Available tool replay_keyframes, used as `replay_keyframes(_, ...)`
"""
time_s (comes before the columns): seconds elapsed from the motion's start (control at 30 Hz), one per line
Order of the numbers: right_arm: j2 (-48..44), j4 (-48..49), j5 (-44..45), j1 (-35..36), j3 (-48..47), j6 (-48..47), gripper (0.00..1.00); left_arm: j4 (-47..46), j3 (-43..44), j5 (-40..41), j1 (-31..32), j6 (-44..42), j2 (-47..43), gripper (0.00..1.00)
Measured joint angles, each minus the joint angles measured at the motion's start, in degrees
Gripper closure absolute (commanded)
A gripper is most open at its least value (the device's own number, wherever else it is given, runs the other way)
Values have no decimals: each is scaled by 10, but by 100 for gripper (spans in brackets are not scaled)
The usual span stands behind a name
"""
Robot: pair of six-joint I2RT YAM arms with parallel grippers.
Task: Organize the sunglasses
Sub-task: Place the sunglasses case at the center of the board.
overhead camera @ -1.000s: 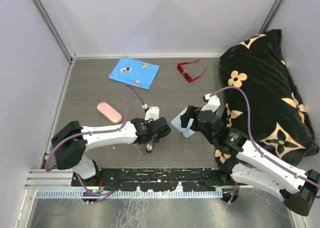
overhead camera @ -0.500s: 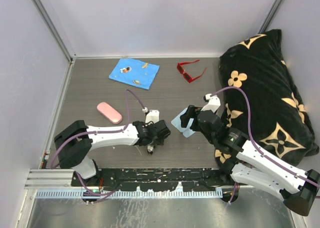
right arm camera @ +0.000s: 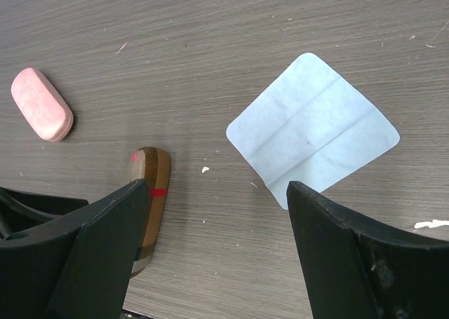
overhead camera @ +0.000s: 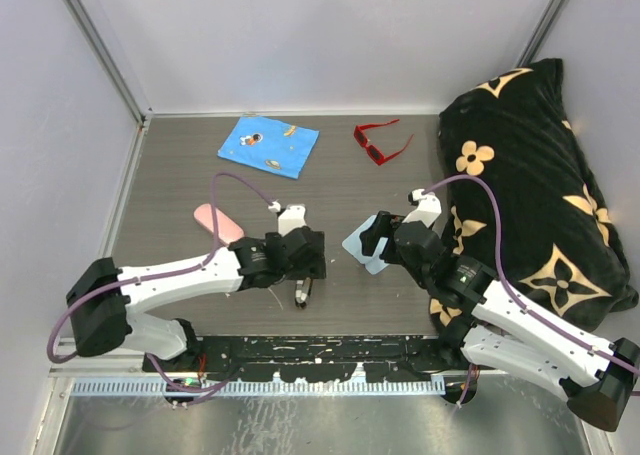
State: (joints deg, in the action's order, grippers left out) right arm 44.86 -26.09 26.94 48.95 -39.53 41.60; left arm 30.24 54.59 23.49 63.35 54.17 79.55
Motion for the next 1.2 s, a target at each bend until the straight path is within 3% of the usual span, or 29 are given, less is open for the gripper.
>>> replay_keyframes(0.3, -6, -7, 0, 0, 3, 19, 14, -9, -51, -41, -53, 0, -71, 21)
replay_keyframes(0.67, -5, -10, -4, 0, 5, 26, 15, -26, -63, -76, -68, -8, -51, 42)
replay_keyframes(0.93, 12, -9, -19, 0, 7, 26, 14, -30, -66, -94, -68, -20, -35, 31)
replay_keyframes(1.2, 18, -2, -26, 0, 12, 28, 15, -30, -36, -113, -68, -42, 30, 36)
